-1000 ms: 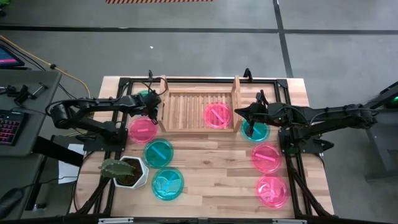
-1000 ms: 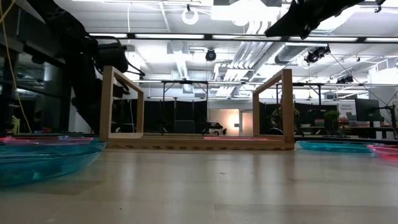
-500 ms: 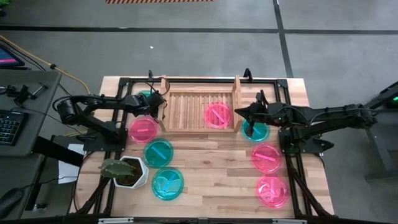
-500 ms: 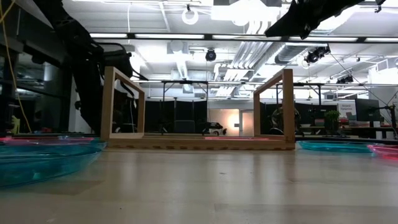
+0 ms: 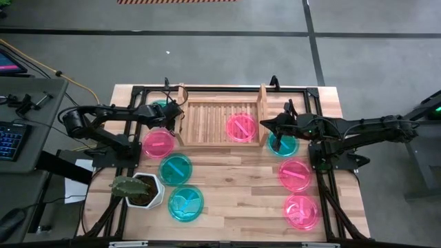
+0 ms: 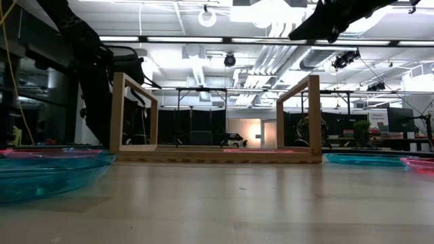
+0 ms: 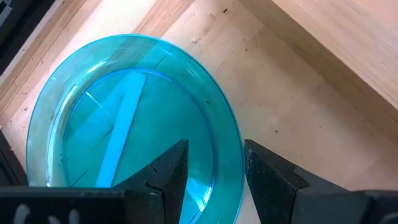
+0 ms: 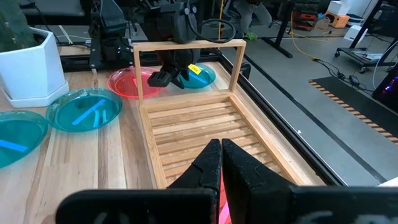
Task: Place and stack plates onto a shelf
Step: Put the blue plate on the shelf
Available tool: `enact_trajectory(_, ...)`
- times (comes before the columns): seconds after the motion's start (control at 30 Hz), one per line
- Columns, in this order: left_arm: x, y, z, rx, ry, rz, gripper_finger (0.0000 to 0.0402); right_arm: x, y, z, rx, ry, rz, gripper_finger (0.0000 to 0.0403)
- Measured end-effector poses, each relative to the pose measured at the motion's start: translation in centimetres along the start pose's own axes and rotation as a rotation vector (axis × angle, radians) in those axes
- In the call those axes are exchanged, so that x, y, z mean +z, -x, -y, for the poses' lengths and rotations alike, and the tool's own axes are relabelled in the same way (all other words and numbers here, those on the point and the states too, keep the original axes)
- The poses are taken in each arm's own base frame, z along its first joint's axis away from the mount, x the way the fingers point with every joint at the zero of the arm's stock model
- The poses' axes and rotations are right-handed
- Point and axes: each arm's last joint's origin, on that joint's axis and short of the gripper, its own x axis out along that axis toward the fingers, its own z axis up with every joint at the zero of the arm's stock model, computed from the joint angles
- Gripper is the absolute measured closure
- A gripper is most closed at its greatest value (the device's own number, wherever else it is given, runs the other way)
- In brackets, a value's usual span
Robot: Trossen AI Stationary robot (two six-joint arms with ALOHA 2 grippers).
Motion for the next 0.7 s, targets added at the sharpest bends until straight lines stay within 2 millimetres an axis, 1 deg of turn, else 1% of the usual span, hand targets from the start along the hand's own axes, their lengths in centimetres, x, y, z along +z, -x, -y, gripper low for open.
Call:
enact_trajectory(0.1, -0.04, -0.01, 0.0, 0.001, 0.005, -0.003, 0.0258, 0.0, 0.0, 0.0, 0.0, 0.001, 0.0, 0.0402)
enact_trajectory(0.2, -0.06, -0.02, 0.0, 0.001, 0.007, -0.005, 0.0272, 0.0, 0.0, 0.0, 0.0, 0.001, 0.0, 0.0402)
enact_trajectory(0.3, -0.07, -0.02, 0.0, 0.001, 0.016, -0.006, 0.0299, 0.0, 0.0, 0.0, 0.0, 0.0, 0.0, 0.0402)
enact_trajectory(0.57, -0.08, -0.03, 0.0, 0.001, 0.025, -0.006, 0.0384, 0.0, 0.0, 0.0, 0.001, 0.0, 0.0, 0.0402)
enact_trajectory(0.63, -0.08, -0.03, 0.0, 0.002, 0.027, -0.006, 0.0397, 0.0, 0.0, 0.0, 0.001, 0.0, 0.0, 0.0402)
enact_trajectory(0.7, -0.07, -0.02, -0.01, 0.002, 0.034, -0.006, 0.0398, 0.0, 0.0, 0.0, 0.002, 0.001, 0.0, 0.0402)
